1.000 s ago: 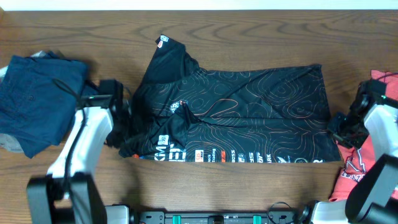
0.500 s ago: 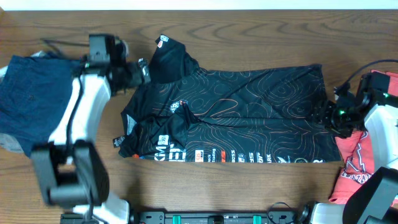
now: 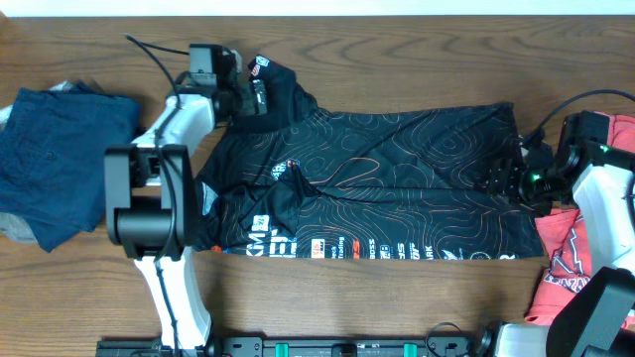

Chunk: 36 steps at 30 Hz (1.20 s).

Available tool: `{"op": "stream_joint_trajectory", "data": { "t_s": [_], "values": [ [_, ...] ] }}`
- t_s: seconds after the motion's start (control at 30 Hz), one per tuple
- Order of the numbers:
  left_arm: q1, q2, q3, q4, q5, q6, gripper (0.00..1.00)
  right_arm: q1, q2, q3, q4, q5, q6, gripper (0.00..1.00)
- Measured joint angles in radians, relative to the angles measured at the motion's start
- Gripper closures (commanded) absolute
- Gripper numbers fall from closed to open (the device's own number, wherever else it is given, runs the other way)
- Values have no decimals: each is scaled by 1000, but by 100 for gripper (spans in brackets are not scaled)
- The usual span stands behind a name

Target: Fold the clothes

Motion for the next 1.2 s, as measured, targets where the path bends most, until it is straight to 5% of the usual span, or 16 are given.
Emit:
{"op": "stream_joint_trajectory", "data": {
  "t_s": [0.27, 0.87, 1.2],
  "values": [
    [-40, 13, 3, 23, -26, 14, 18, 4, 0, 0, 0, -1, 0, 31],
    [-81, 27, 9, 9, -60, 13, 87, 4, 0, 0, 10, -1, -1, 35],
    [-79, 29, 11, -12, -83, 10, 94, 11, 2, 0, 74, 55, -11, 55]
  ]
}}
